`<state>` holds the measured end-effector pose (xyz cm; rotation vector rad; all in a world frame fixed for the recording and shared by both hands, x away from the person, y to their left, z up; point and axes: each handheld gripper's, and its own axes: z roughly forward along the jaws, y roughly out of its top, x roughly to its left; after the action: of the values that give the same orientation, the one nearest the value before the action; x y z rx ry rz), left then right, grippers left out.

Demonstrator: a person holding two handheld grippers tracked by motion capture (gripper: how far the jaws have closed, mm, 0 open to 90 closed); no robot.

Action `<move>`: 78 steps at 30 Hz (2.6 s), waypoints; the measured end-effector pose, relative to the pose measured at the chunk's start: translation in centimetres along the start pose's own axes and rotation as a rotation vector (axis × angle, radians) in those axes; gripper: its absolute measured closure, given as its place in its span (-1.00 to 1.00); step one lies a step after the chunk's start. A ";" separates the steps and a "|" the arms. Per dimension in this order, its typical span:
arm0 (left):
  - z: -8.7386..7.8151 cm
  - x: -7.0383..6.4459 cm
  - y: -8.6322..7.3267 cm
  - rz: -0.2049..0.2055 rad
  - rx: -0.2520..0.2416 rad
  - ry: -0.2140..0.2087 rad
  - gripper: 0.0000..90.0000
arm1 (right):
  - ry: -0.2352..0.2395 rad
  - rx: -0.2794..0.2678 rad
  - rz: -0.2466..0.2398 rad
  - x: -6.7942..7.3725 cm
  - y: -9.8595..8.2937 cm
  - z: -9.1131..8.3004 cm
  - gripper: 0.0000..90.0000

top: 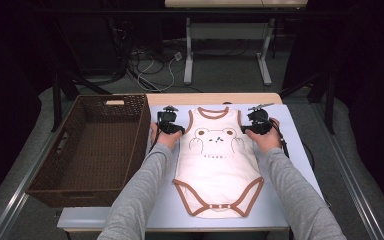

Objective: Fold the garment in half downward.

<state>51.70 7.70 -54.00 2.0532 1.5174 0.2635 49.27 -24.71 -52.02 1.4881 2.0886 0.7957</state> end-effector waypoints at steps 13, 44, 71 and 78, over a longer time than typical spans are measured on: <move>0.3 -0.4 -0.2 0.033 0.036 -0.050 0.85 | 0.000 -0.004 0.043 -0.2 -0.2 -0.4 0.24; -0.1 -0.5 -0.3 0.042 -0.001 -0.061 0.94 | 0.013 0.106 0.110 -1.3 -1.7 1.7 0.68; -2.1 -0.7 -0.2 0.055 -0.053 -0.072 0.94 | -0.002 0.028 -0.047 -0.4 -1.1 -0.6 0.97; -2.8 -0.9 -0.6 0.061 -0.064 -0.075 0.94 | 0.019 0.013 -0.063 -0.3 -1.4 -1.6 0.97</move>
<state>49.57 7.87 -51.84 2.0383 1.3860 0.2530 47.42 -25.68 -51.79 1.4200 2.1469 0.7764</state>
